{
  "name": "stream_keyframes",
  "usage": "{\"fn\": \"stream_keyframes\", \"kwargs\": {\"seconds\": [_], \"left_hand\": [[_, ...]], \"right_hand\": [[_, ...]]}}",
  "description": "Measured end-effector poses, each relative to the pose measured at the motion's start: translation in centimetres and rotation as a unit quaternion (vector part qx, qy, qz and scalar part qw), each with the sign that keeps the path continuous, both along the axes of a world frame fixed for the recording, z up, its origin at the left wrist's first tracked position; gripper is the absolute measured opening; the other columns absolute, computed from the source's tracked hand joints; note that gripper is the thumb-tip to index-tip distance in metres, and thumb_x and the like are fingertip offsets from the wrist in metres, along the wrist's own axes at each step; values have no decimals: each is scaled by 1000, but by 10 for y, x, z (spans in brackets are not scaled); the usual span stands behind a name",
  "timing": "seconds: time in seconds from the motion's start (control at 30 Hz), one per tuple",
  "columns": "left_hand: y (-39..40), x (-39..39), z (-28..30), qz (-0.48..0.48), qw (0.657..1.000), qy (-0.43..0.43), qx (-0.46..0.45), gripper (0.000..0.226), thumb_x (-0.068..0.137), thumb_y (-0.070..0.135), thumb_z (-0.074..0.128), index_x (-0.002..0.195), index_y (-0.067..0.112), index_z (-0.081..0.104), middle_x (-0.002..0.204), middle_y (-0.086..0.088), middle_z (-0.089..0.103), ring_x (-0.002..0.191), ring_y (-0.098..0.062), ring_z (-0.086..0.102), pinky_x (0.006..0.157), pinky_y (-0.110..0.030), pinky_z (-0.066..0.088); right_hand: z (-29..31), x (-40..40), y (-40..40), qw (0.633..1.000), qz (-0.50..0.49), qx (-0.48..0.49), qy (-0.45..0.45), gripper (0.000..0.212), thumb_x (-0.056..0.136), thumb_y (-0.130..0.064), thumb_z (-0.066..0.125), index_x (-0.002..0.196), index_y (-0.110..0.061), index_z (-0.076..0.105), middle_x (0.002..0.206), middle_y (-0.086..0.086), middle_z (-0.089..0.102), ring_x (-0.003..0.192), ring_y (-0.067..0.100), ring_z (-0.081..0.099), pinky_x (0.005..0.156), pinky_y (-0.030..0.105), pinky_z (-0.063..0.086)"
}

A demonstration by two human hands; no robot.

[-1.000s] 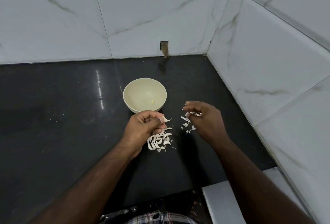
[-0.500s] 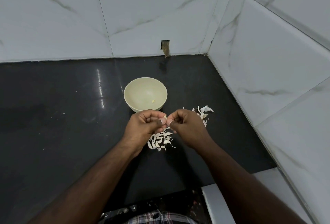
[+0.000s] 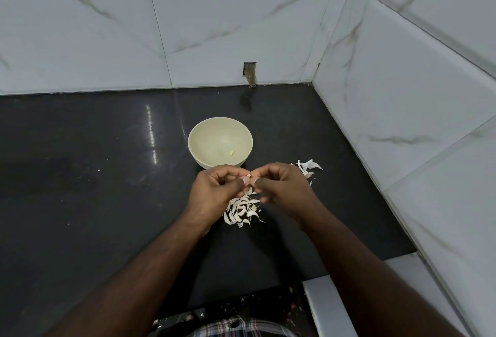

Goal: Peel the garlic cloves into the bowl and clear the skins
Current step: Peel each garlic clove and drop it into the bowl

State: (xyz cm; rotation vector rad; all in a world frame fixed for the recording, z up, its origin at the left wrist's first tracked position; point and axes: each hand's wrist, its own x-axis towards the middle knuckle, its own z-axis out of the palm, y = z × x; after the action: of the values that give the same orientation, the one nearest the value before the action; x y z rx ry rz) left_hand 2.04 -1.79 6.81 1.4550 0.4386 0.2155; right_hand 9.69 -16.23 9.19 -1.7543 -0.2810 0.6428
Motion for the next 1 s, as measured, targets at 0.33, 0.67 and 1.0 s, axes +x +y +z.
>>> {"fn": "stream_keyframes", "kwargs": {"seconds": [0.33, 0.67, 1.0], "left_hand": [[-1, 1, -1, -5, 998, 16, 56, 20, 88, 1, 73, 87, 20, 78, 77, -9, 76, 73, -22, 73, 82, -41, 61], [-2, 3, 2, 15, 1000, 9, 10, 17, 87, -3, 72, 87, 14, 76, 76, -11, 76, 71, -21, 74, 76, -32, 61], [-2, -2, 3, -3, 990, -3, 143, 26, 85, 8, 78, 88, 33, 80, 84, 7, 77, 83, -16, 75, 85, -47, 60]], "right_hand": [[1, 7, -1, 995, 22, -47, -81, 8, 86, -6, 67, 80, -9, 73, 61, 8, 63, 55, 17, 54, 57, 32, 47], [-4, 6, 1, 966, 56, -138, -209, 12, 88, -16, 65, 78, -22, 68, 58, -10, 63, 52, -1, 52, 56, 22, 46], [-2, 6, 2, 973, 21, -101, -206, 11, 73, -27, 72, 69, -18, 69, 55, -9, 64, 50, 2, 55, 55, 28, 49]]}}
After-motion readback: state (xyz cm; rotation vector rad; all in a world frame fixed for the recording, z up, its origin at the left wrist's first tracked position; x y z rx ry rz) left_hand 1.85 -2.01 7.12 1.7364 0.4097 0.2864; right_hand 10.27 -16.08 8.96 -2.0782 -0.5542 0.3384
